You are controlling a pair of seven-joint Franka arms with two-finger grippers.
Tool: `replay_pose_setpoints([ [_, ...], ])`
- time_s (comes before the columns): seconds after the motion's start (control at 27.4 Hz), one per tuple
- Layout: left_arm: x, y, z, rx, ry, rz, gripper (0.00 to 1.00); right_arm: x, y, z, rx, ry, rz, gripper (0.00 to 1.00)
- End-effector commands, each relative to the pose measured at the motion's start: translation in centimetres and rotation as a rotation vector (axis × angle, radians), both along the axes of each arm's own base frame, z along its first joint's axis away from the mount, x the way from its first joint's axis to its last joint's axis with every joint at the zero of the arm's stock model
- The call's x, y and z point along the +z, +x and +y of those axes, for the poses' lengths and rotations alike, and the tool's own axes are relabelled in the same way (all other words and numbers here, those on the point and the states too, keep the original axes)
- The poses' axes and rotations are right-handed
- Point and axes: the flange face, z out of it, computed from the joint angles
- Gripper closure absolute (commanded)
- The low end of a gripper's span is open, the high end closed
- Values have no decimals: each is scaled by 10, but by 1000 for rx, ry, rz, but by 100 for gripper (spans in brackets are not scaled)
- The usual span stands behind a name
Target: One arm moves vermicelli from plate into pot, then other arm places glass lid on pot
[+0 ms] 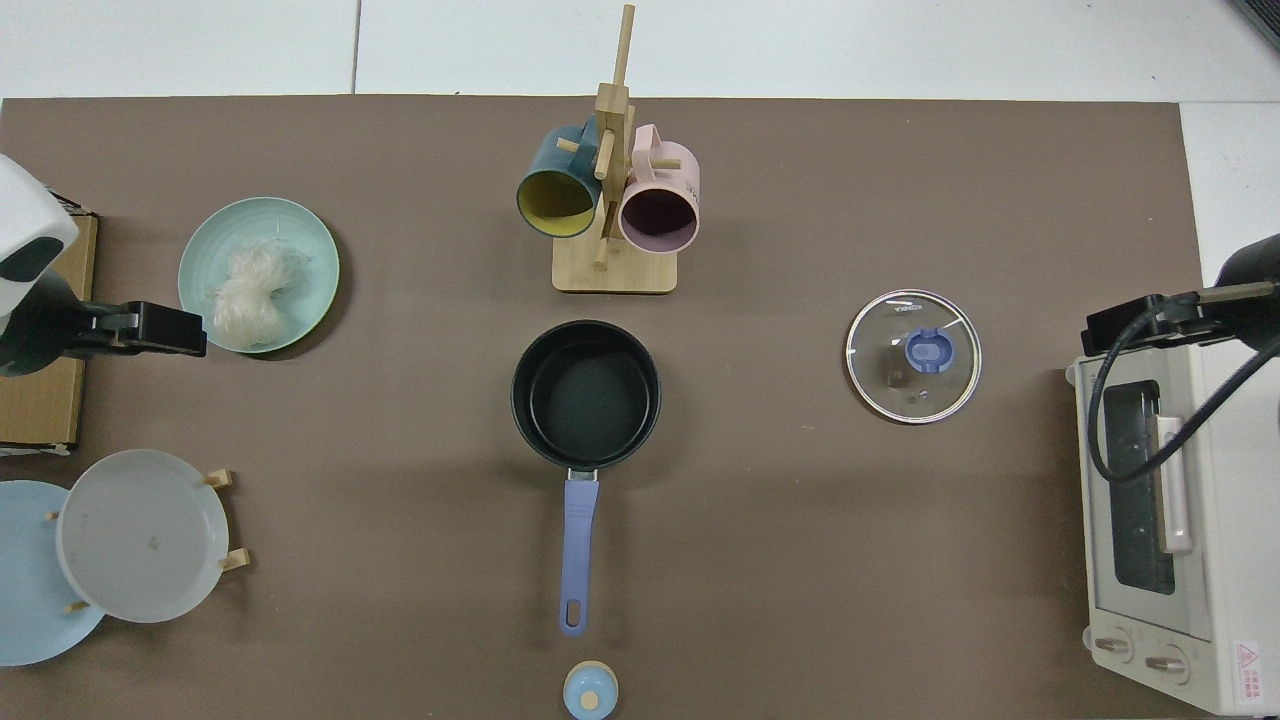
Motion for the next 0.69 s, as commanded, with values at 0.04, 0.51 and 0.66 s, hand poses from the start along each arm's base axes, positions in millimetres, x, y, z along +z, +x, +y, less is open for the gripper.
replay_pose_setpoints([
  [0.04,1,-2,3,-7,11,-3,0,-1,1,0,-14,43,-52,0],
  [0.51,1,-2,3,-5,11,-3,0,-38,40,4,-22,33,-44,0],
  [0.66,1,-2,3,-5,11,-3,0,-53,52,8,-29,32,-84,0],
])
